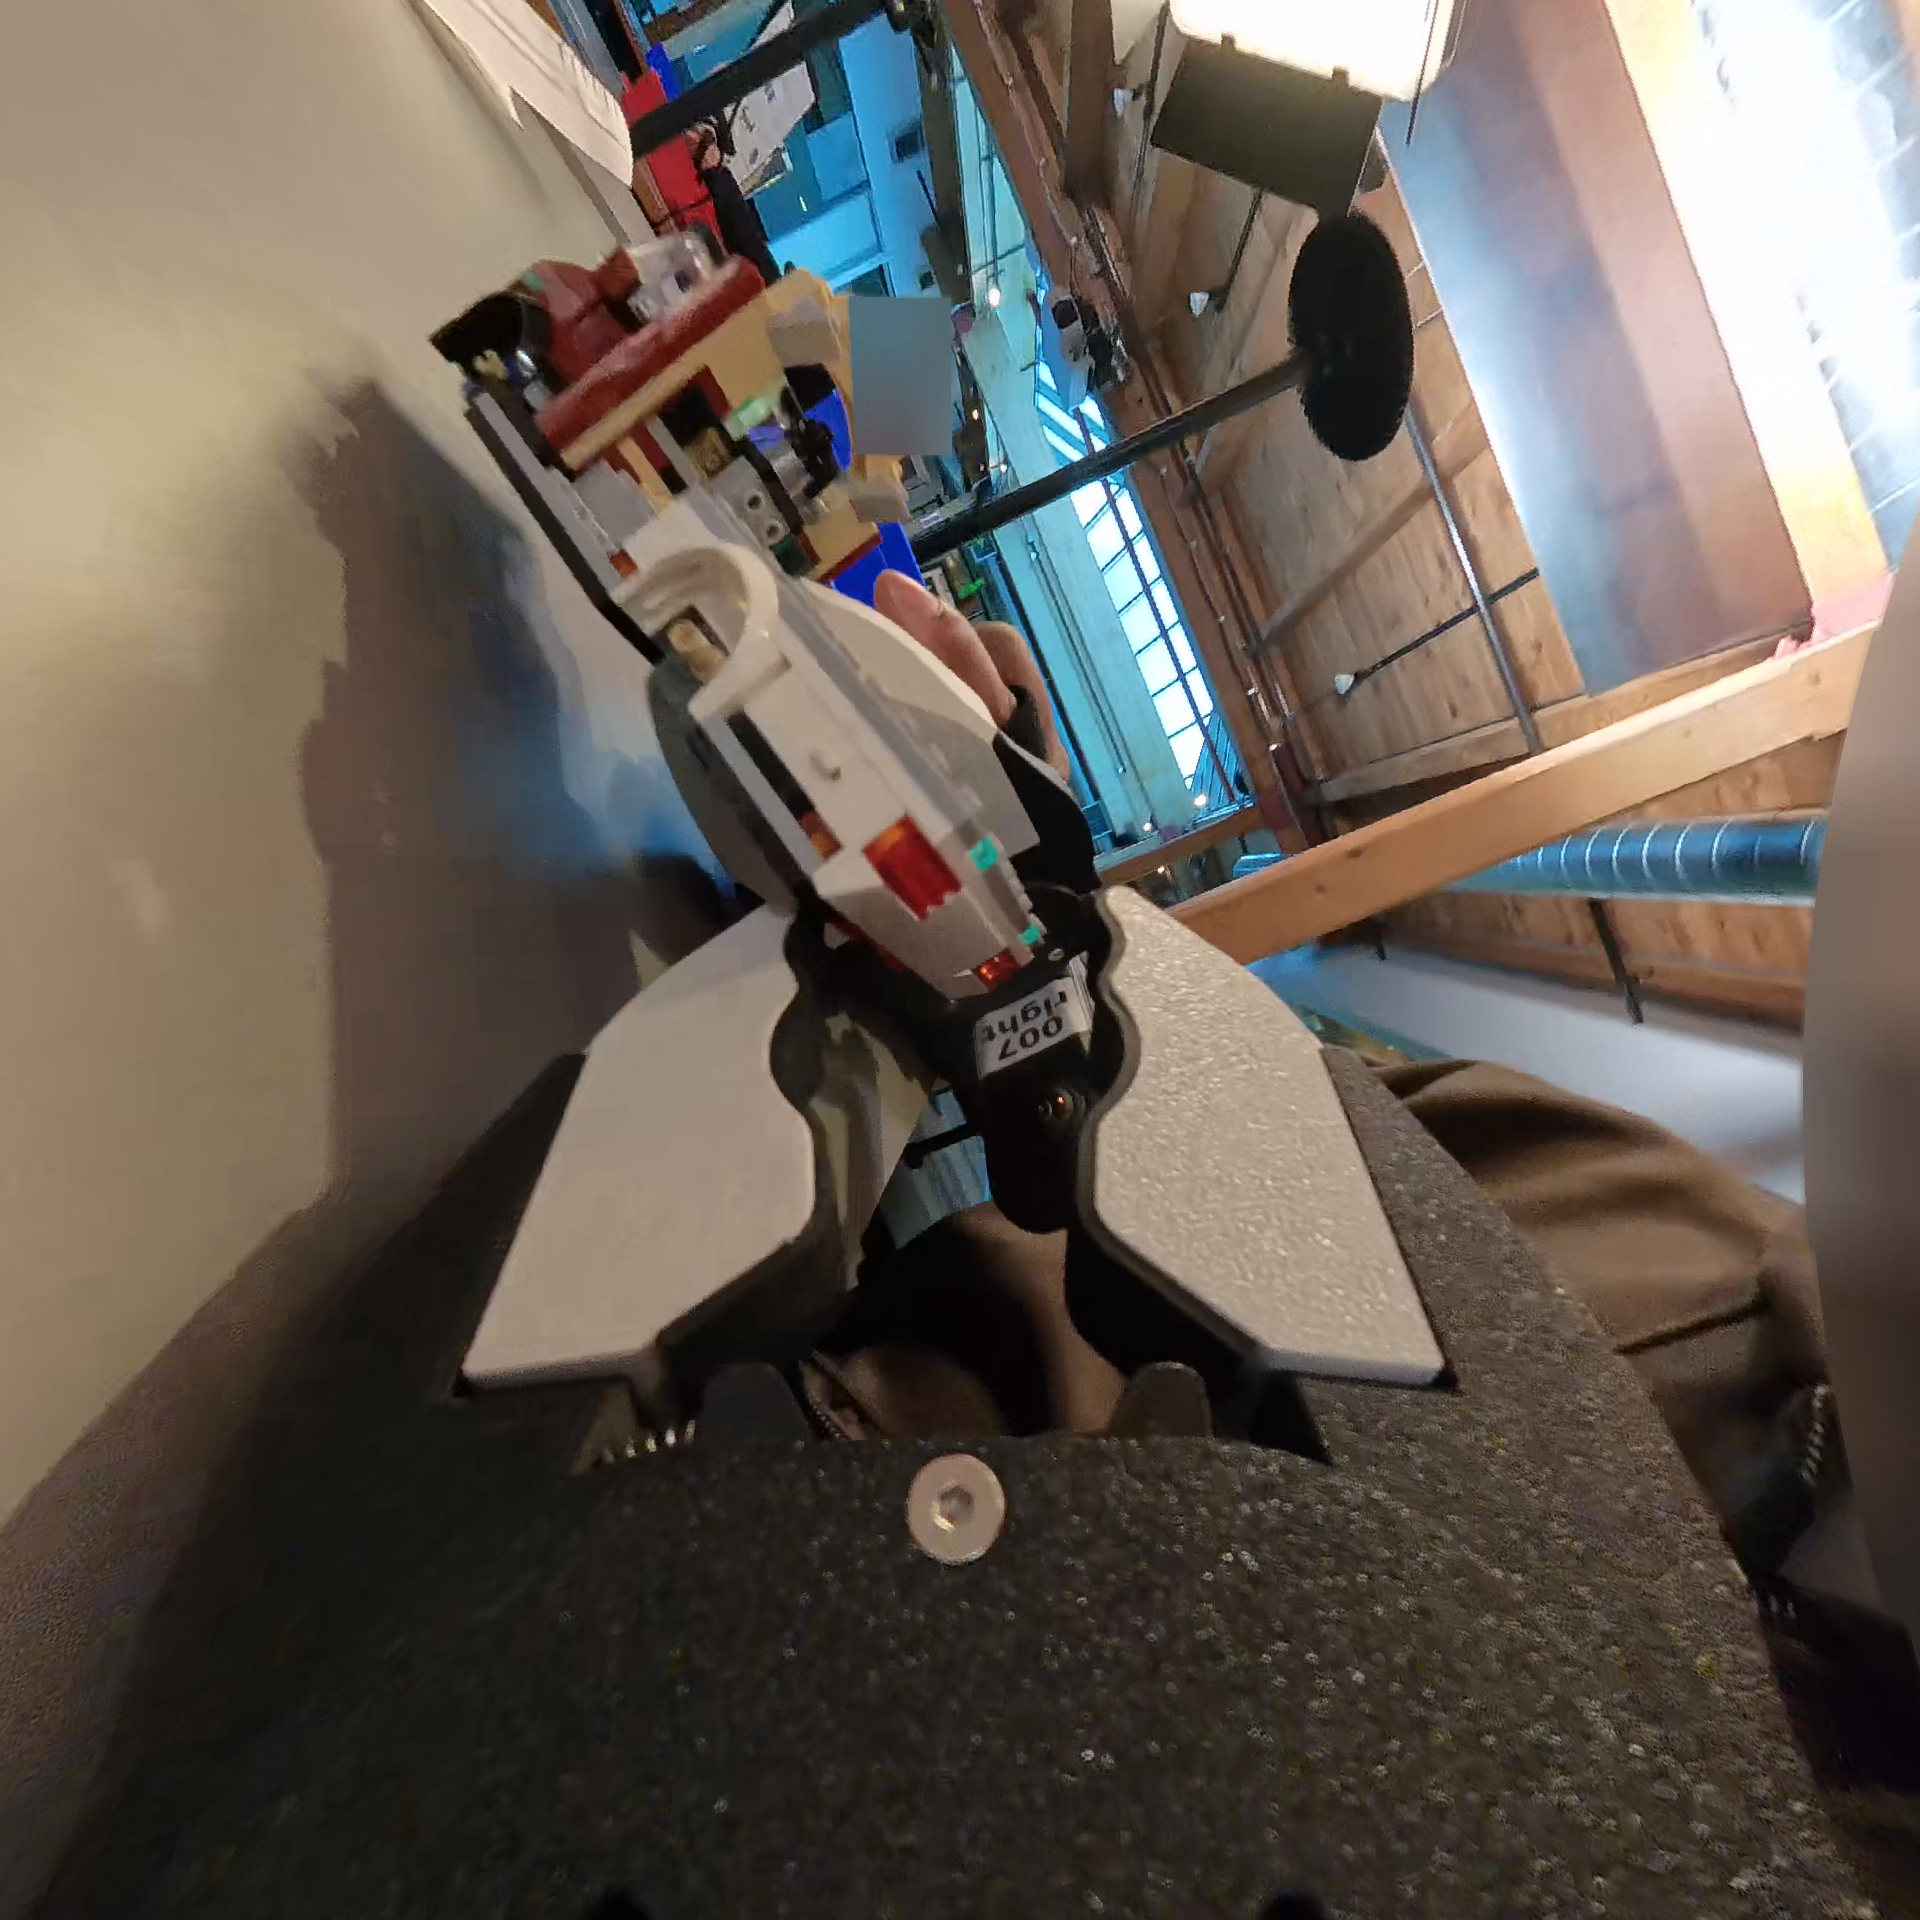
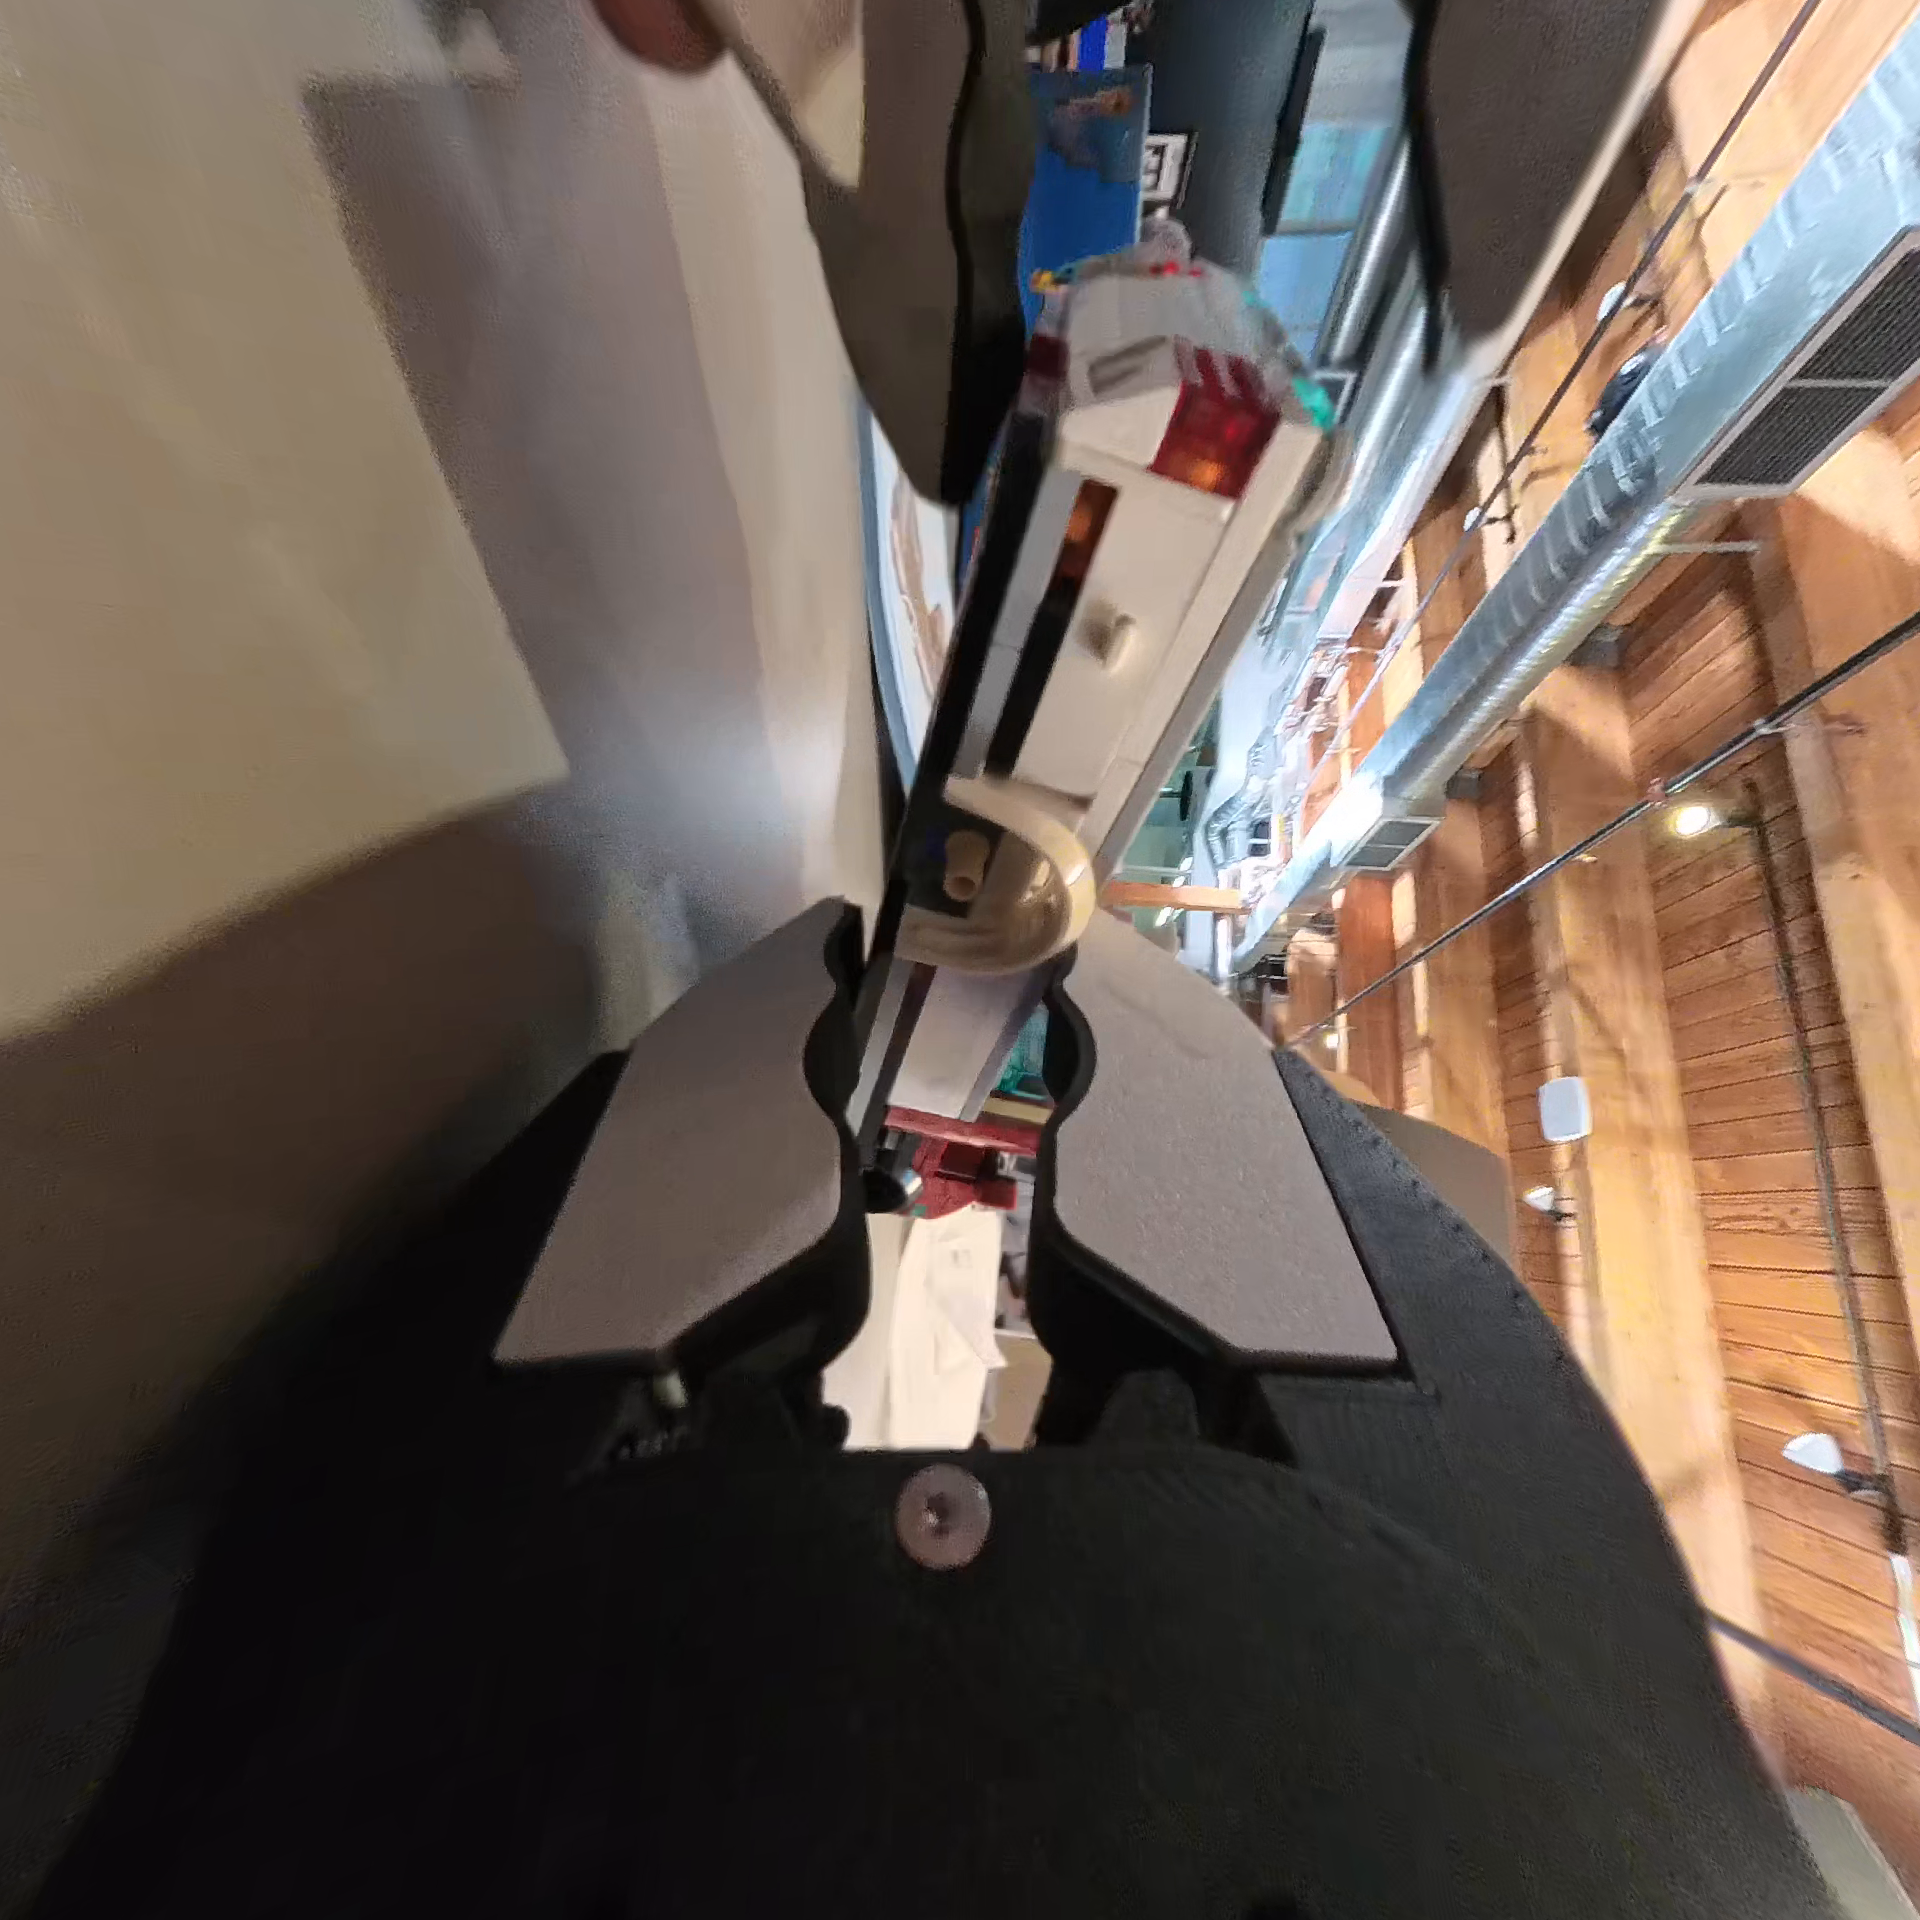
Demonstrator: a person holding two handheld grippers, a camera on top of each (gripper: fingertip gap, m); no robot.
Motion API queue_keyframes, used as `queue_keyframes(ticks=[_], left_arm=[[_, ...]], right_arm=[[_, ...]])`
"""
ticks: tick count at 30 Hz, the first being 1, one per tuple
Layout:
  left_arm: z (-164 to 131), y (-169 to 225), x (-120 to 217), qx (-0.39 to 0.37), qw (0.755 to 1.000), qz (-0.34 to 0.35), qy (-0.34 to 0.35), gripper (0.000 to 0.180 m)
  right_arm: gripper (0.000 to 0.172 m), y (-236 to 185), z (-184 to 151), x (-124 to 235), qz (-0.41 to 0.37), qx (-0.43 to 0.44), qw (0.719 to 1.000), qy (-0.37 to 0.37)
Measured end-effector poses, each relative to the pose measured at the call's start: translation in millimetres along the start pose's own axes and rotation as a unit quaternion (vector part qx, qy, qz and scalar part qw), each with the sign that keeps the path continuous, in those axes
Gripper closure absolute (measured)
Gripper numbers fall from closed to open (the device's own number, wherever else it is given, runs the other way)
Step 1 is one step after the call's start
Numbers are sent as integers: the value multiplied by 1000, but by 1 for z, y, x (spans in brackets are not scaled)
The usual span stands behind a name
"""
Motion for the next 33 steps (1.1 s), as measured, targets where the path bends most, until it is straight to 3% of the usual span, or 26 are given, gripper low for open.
queue_keyframes(ticks=[8,17,25,33], left_arm=[[37,-3,11,-56,996,50,-43,123],[60,-26,-61,57,986,-10,-154,118],[67,-27,-118,78,958,-78,-266,118],[84,-44,-153,120,944,-91,-292,127]], right_arm=[[142,7,-19,19,-49,33,998,30],[142,20,-32,32,-99,18,994,52],[141,28,-58,32,-131,20,989,59],[141,25,-85,20,-128,26,991,26]])
Point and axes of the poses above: each gripper's, where its closed fingertips meet, x back along the fingers, z out of its top, y = z × x across the jaws, the point moved 7 cm from there along x, back along the fingers, and after that the axes turned 1 degree about -z, right-handed, at the moved point
